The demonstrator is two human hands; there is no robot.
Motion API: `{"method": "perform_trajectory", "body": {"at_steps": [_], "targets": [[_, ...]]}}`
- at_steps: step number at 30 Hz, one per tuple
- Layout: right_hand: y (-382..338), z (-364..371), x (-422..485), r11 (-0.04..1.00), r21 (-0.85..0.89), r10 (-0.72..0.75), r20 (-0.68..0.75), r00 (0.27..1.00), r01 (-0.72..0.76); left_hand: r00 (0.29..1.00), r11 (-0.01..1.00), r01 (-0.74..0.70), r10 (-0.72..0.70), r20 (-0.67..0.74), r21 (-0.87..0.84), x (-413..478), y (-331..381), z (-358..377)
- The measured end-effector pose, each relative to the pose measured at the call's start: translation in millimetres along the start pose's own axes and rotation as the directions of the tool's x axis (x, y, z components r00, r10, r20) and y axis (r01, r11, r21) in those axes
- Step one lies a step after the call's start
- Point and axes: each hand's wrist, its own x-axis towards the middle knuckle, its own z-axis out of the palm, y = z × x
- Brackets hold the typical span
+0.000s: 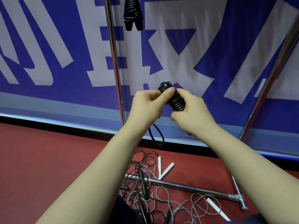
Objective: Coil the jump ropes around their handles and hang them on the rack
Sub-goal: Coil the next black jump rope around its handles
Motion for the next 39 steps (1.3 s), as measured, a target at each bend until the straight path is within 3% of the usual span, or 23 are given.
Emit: {"method": "perform_trajectory", "body": {"at_steps": [3,8,15,18,21,24,27,30,34,39], "targets": [[-1.7,-9.3,3.2,0.922,0.339,0.151,0.131,0.980,-0.187,0.992,0.998,-0.056,0.055,0.117,0.012,0.4,4.4,-9.8],[-0.3,-24.7,0.1,0.705,0.635,0.071,0.381,0.922,-0.317,0.966,0.996,-0.083,0.073,0.247,0.031,-0.9,9.4,-17.7],[9.1,-26.9,3.9,0.463,0.756,-0.174,0.589,0.789,-0.462,0.905,0.979,-0.014,0.099,0.415,-0.203,-3.8,12.1,-25.2],[12.3,-28.0,3.5,0.407,0.768,-0.318,0.627,0.711,-0.495,0.903,0.976,-0.044,0.129,0.410,-0.212,-5.6,15.1,-28.3],[17.7,-28.7,3.8,0.372,0.775,-0.357,0.627,0.692,-0.511,0.921,0.982,-0.094,0.149,0.360,-0.166,-9.4,21.1,-23.1],[14.0,-32.1,2.3,0.455,0.767,-0.268,0.602,0.752,-0.451,0.951,0.989,-0.131,0.146,0.271,-0.070,-8.5,22.5,-19.0],[7.9,-34.4,1.0,0.693,0.648,-0.096,0.518,0.850,-0.317,0.974,0.985,-0.155,0.139,0.178,0.078,-6.6,20.6,-17.5],[0.3,-29.9,0.5,0.907,0.392,-0.044,0.451,0.892,-0.154,0.983,0.969,-0.134,0.104,0.150,0.208,-7.0,20.0,-13.3],[-0.1,-17.2,-0.8,0.956,0.273,0.067,0.169,0.983,-0.112,0.983,0.942,-0.115,0.063,0.171,0.315,-6.2,20.7,-10.9],[5.8,-12.0,-1.2,0.994,0.101,-0.037,0.002,0.999,0.036,0.977,0.904,-0.125,0.040,0.209,0.409,-3.7,20.5,-15.9]]}}
